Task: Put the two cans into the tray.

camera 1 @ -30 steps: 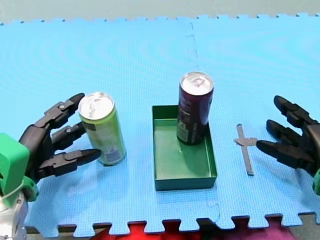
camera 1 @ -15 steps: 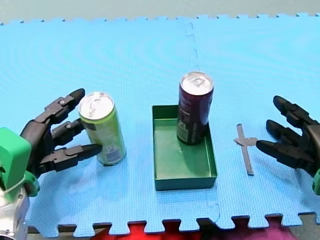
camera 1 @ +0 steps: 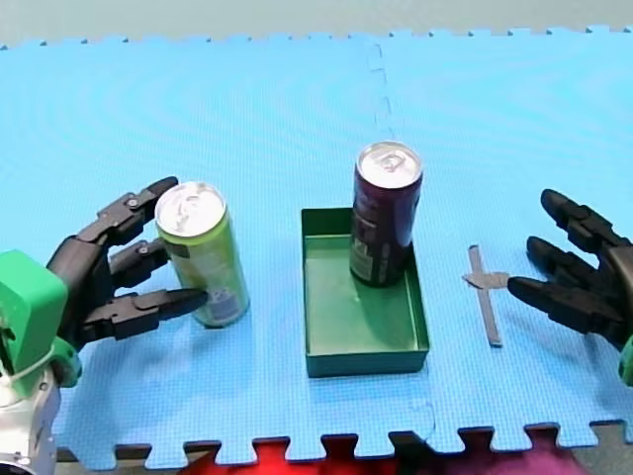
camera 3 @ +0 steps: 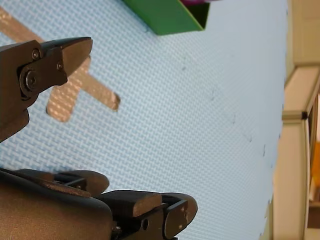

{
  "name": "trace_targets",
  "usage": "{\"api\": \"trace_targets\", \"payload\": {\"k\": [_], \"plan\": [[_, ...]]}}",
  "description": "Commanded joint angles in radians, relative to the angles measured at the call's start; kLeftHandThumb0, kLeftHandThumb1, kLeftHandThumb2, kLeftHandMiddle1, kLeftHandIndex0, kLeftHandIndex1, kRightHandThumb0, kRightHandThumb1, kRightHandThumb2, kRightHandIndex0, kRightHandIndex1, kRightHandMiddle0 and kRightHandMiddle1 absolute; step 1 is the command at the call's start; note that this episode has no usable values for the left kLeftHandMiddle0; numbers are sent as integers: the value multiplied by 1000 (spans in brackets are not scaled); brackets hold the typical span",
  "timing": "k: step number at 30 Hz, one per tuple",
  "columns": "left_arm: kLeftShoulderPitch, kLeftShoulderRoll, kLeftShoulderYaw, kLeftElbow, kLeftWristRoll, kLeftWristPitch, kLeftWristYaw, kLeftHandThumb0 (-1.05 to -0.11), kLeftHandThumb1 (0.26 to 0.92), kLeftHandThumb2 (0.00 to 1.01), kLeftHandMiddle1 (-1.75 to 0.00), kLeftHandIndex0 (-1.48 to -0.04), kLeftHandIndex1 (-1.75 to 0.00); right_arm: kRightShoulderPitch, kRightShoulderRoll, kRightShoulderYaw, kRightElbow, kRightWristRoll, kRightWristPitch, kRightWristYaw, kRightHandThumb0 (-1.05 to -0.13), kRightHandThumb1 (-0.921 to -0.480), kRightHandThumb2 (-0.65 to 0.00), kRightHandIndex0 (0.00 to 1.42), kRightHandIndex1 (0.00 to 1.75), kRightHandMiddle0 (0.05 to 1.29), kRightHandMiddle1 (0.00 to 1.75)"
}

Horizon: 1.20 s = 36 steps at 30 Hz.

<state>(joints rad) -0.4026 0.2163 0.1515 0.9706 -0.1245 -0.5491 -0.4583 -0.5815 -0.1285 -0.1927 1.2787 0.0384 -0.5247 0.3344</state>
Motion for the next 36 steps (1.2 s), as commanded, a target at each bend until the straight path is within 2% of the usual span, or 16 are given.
{"api": "trace_targets", "payload": {"k": [1, 5, 12, 29, 36], "plan": [[-1, 15, -5, -7, -8, 5, -39, -1048, 666, 4, 0, -344, 0, -2, -3, -5, -3, 7, 2, -1, -976, -750, 0, 343, 0, 302, 1], [0, 20, 0, -8, -29, 28, -102, -1048, 665, 2, 0, -336, 0, -4, -1, -6, -3, 8, 4, -2, -968, -750, 0, 341, 0, 302, 1], [-5, 26, 0, -5, -36, 39, -133, -1048, 666, 2, 0, -321, 0, -4, 1, -6, -3, 8, 4, -5, -959, -749, 0, 338, 0, 303, 1], [-13, 25, -3, 4, -21, 22, -120, -1048, 672, 3, 0, -304, 0, -1, 6, -4, -2, 4, 1, -10, -956, -752, -1, 337, 0, 305, 0], [-22, 14, -6, 4, -9, 13, -82, -1048, 671, 1, -3, -309, -3, 2, 5, -2, -1, 3, 0, -9, -965, -759, -3, 337, 0, 303, 0]]}}
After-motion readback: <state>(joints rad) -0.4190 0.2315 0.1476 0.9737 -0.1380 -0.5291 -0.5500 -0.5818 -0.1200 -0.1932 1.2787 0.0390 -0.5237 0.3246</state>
